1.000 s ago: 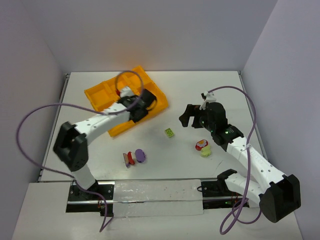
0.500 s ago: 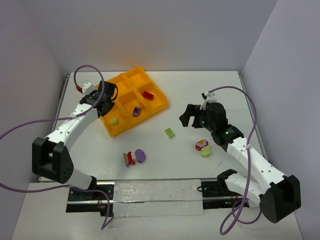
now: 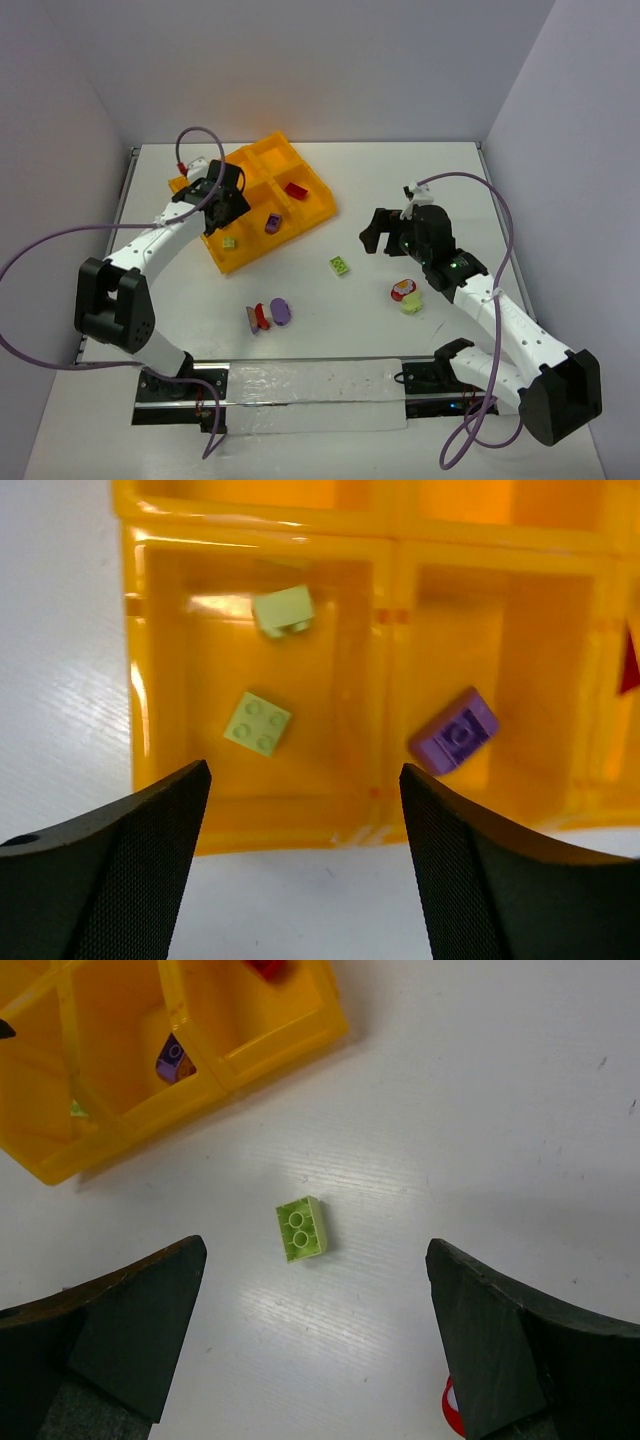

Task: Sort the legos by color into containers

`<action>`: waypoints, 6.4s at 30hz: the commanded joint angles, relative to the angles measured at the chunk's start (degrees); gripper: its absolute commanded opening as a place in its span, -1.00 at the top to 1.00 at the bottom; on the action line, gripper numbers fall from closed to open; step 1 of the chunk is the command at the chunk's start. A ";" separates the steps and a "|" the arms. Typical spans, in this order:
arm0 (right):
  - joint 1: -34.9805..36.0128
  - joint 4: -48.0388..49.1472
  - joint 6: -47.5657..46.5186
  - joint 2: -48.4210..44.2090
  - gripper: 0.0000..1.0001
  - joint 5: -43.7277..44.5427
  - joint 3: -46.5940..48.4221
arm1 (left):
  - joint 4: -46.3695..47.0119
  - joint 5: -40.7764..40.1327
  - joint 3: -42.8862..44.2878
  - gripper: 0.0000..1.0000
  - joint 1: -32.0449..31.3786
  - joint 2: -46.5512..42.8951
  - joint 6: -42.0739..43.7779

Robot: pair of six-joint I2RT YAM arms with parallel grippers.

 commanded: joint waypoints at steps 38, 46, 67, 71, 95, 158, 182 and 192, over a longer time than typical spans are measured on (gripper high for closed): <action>-1.07 -0.82 0.11 -8.40 -0.96 13.25 -2.74 | -8.57 2.65 29.27 -0.78 -35.59 31.58 -15.24; -1.14 -0.32 0.29 -7.68 -0.96 12.18 -2.30 | -9.15 2.04 30.24 -0.34 -35.66 35.44 -15.70; -1.07 0.29 0.81 -8.38 -0.96 12.02 -2.30 | -10.57 -5.06 14.13 0.95 -20.56 3.53 -9.11; -1.11 0.47 0.81 -7.73 -0.96 11.37 -1.99 | -8.20 -3.95 6.55 0.91 -12.05 -3.09 -6.60; -0.99 -9.90 6.75 -6.14 -0.93 12.85 -2.97 | -3.76 4.51 5.90 -0.60 -2.09 -1.57 2.34; 7.60 -1.05 11.58 6.10 -0.98 16.89 -6.89 | -1.63 15.41 8.30 -0.61 -14.32 -4.51 5.82; 19.59 9.34 14.20 16.08 -0.92 -9.84 -2.41 | -3.05 13.61 10.23 -0.61 -14.32 -1.26 6.19; 19.58 -9.38 3.28 17.99 -0.99 15.47 4.38 | -2.56 13.37 10.30 -0.60 -14.32 -1.30 6.01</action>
